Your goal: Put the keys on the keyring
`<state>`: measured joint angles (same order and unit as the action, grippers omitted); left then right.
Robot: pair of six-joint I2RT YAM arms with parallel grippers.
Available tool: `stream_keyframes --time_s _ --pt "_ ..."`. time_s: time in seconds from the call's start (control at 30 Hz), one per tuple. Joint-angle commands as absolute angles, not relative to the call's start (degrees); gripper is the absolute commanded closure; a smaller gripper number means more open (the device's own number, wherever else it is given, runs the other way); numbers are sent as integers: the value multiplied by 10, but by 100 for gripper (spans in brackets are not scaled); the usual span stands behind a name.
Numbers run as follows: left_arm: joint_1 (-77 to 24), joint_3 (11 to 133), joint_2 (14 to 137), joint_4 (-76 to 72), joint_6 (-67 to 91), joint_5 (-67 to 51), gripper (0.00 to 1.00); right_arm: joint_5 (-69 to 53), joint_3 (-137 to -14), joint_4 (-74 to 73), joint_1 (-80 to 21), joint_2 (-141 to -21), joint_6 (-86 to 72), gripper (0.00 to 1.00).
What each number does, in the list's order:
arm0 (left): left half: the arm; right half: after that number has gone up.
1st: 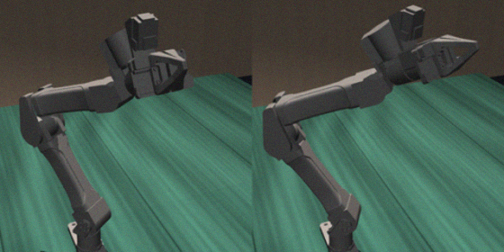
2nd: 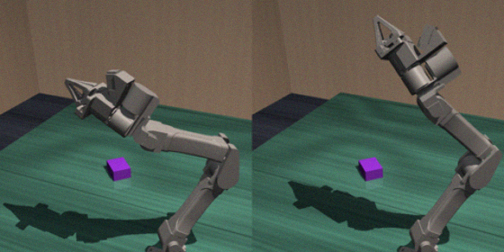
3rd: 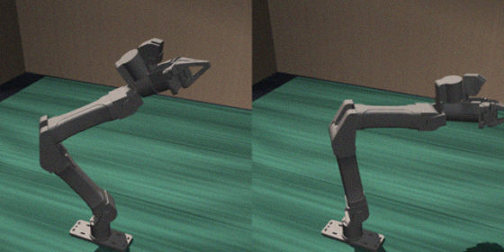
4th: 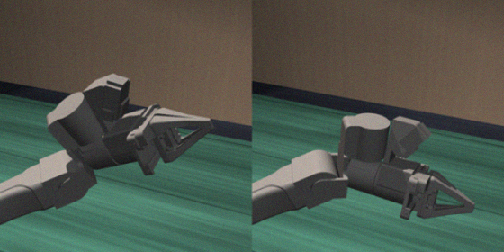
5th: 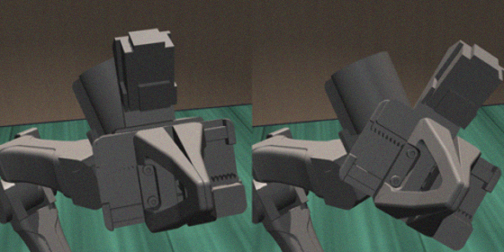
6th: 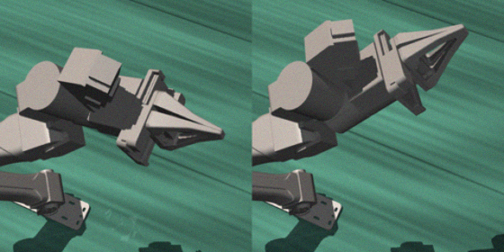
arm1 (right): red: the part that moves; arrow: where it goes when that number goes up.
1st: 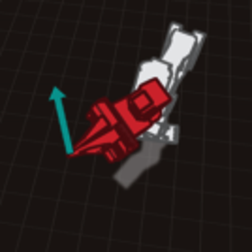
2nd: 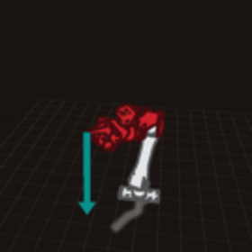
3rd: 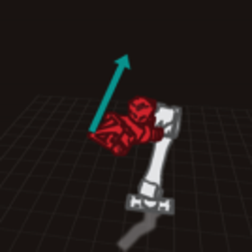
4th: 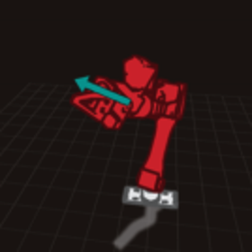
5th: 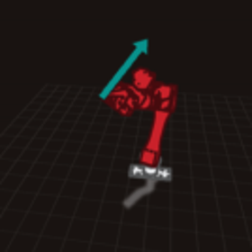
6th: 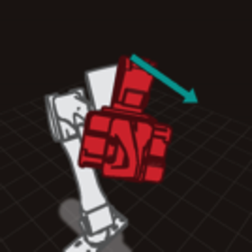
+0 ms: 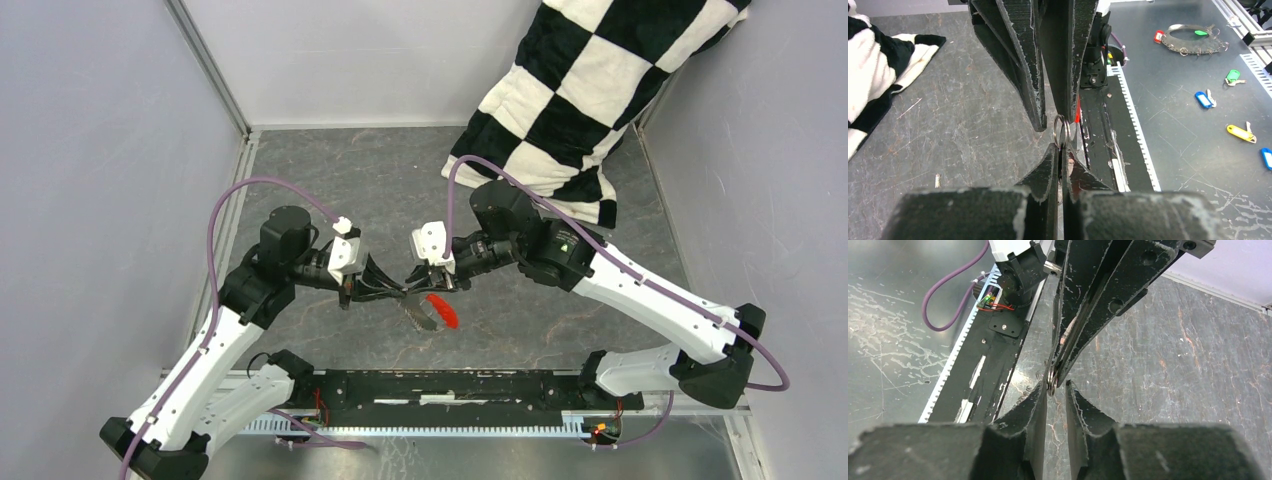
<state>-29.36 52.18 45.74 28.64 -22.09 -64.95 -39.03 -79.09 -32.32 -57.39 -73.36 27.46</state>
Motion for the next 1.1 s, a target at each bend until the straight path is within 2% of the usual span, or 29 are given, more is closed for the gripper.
stream_keyframes --time_s 0.0,0.23,0.33,0.47,0.53,0.57,0.6,0.63,0.7,0.77,0.83,1.07 --pt "-295 520 445 283 -220 -695 98 -389 -808 -295 -572 -736 261 74" --pt "-295 518 442 283 -223 -697 98 -400 -809 -284 -572 -743 251 74" --pt "-295 516 440 284 -226 -698 98 -404 -809 -284 -572 -747 249 82" --pt "-295 516 442 285 -227 -698 98 -411 -810 -282 -572 -753 243 99" --pt "-295 517 442 285 -228 -697 98 -410 -803 -274 -572 -753 239 99" --pt "-295 517 442 284 -229 -695 92 -406 -797 -267 -572 -750 235 99" --pt "-295 520 441 285 -228 -688 72 -400 -787 -255 -572 -744 230 99" --pt "-296 521 439 285 -228 -679 61 -397 -773 -241 -572 -734 225 99" --pt "-295 528 432 286 -235 -658 51 -396 -744 -205 -572 -715 207 100" --pt "-295 531 417 285 -252 -638 33 -398 -713 -159 -571 -690 185 100" --pt "-295 532 397 287 -275 -608 27 -402 -688 -125 -571 -671 164 100" --pt "-295 518 323 296 -338 -525 27 -400 -567 32 -570 -601 77 99"
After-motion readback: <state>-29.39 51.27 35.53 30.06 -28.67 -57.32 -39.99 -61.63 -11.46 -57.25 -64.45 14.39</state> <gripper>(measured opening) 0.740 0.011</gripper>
